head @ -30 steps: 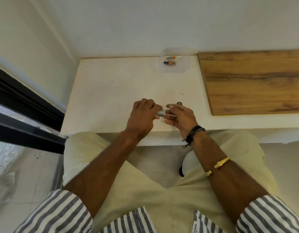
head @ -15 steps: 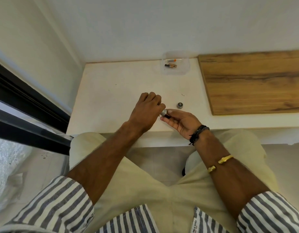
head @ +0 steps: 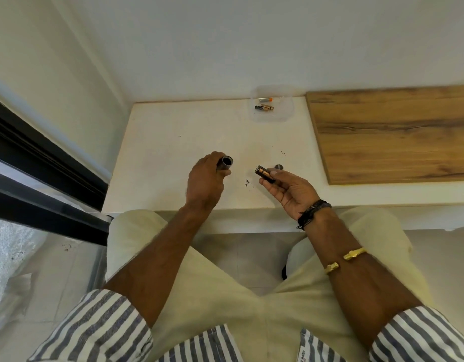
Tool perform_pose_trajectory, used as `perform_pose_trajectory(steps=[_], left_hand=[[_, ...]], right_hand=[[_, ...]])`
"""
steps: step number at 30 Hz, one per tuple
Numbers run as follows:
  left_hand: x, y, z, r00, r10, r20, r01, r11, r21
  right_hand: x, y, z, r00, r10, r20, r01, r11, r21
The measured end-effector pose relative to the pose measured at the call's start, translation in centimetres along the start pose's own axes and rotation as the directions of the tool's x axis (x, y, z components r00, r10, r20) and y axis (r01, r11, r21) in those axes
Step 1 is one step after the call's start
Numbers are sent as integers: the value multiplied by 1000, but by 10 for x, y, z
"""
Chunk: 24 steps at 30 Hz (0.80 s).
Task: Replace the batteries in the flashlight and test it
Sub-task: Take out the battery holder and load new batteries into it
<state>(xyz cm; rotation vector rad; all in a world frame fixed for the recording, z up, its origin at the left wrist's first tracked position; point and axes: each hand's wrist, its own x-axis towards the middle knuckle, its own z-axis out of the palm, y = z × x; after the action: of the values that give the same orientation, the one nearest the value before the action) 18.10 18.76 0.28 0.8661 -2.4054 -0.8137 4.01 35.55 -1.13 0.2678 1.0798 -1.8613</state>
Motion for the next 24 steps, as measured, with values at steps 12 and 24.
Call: perform_pose_trajectory(steps=[12,24], left_hand=[[-5,-14,11,978,-197,-68,171,945,-279],[-3,-19,13,983,-175,-50,157,955,-252]], right_hand=[[1,6,1,999,4,41,-4,1000,13],[-1,8,8,999,-5,41,6,1000,-20]])
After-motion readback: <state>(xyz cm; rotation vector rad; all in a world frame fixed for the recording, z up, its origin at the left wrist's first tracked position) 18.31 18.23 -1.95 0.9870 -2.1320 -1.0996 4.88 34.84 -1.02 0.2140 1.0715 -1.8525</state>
